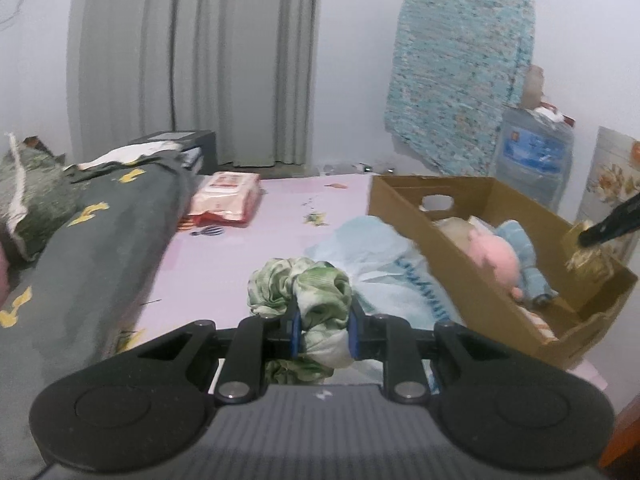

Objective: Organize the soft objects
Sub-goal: 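Carry the green scrunchie with the left tool into the cardboard box and release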

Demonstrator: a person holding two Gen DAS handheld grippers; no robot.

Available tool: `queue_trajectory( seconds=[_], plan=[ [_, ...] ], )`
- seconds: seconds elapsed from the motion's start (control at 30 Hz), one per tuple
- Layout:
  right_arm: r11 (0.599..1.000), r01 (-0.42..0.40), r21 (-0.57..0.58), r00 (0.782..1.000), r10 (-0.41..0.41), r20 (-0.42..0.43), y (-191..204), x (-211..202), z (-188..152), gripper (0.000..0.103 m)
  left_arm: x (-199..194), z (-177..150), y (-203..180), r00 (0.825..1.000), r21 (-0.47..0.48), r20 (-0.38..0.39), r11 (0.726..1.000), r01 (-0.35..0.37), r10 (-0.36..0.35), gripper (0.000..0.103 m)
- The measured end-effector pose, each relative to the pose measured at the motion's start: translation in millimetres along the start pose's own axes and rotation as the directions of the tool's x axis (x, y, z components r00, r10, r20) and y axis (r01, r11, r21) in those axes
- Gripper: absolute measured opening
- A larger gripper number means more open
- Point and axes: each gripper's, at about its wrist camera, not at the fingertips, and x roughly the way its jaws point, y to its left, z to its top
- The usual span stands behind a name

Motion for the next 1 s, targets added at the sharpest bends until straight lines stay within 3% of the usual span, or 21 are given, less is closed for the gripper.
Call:
queue_trajectory(
  seconds=[0.17, 0.27, 0.33, 0.47, 0.57, 0.63, 0.73, 0.83, 1.0],
  plan=[
    [0.997, 0.041, -0.067, 0.995, -0.047, -0.088, -11.2, 36.8, -15.7, 0.025, 3.9, 2.4, -27.9, 1.000, 0.046, -0.006, 0.999, 0.006, -0.006, 0.023],
    [0.998, -0.046, -0.032, 0.986, 0.041, -0.162, -13.2, 55.0, -29.2, 0.026, 5.6, 4.7, -39.0, 1.000, 0.068, -0.011, 0.998, 0.002, -0.001, 0.023],
    [0.996, -0.088, -0.002, 0.983, 0.086, -0.163, -14.5, 57.5, -33.5, 0.029, 7.0, 7.5, -45.4, 1.000, 0.086, -0.013, 0.996, 0.002, -0.001, 0.023],
    [0.980, -0.163, 0.113, 0.982, 0.172, -0.078, -32.5, 32.7, -34.9, 0.032, 10.8, 19.8, -62.7, 1.000, 0.126, -0.010, 0.992, 0.029, -0.028, 0.023],
    [0.965, -0.204, 0.166, 0.979, 0.199, 0.045, -45.5, -4.4, -40.4, 0.035, 14.8, 37.4, -83.2, 0.996, 0.146, -0.003, 0.985, 0.094, -0.094, 0.023],
    [0.954, -0.234, 0.188, 0.966, 0.206, 0.157, -53.3, -34.3, -50.0, 0.045, 20.4, 50.9, -101.3, 0.987, 0.161, -0.013, 0.974, 0.158, -0.158, 0.024],
    [0.942, -0.256, 0.215, 0.933, 0.182, 0.310, -63.2, -75.1, -71.1, 0.053, 37.5, 68.7, -132.3, 0.961, 0.155, -0.083, 0.949, 0.276, -0.266, 0.024],
    [0.931, -0.255, 0.263, 0.902, 0.131, 0.411, -72.7, -106.8, -100.7, 0.057, 61.9, 79.5, -166.6, 0.915, 0.126, -0.168, 0.912, 0.390, -0.368, 0.024],
    [0.891, -0.242, 0.384, 0.880, 0.035, 0.474, -85.0, -130.7, -160.8, 0.060, 103.3, 91.3, -221.7, 0.842, 0.082, -0.270, 0.860, 0.504, -0.467, 0.027]
  ],
)
